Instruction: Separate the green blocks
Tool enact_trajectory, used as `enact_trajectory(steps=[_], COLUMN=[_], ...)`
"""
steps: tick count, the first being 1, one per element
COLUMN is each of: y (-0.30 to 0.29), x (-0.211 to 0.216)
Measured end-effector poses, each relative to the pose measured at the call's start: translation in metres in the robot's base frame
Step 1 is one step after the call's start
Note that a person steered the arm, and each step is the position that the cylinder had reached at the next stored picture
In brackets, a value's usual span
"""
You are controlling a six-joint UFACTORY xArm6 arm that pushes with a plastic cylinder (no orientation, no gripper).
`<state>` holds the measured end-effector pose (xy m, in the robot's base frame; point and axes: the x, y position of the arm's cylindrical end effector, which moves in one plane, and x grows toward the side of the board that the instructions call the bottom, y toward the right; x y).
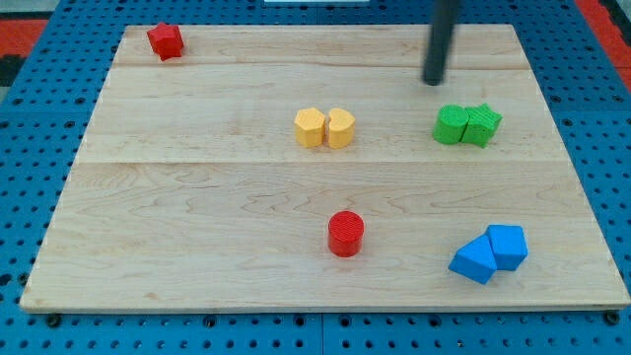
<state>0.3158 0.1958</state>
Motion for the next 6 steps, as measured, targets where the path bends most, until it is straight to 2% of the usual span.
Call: enact_trajectory(steps=[1,2,3,5,6], y=[0.069,0.082,0.018,-0.097,-0.093], x=[0.047,0.103,0.099,0.028,-0.017])
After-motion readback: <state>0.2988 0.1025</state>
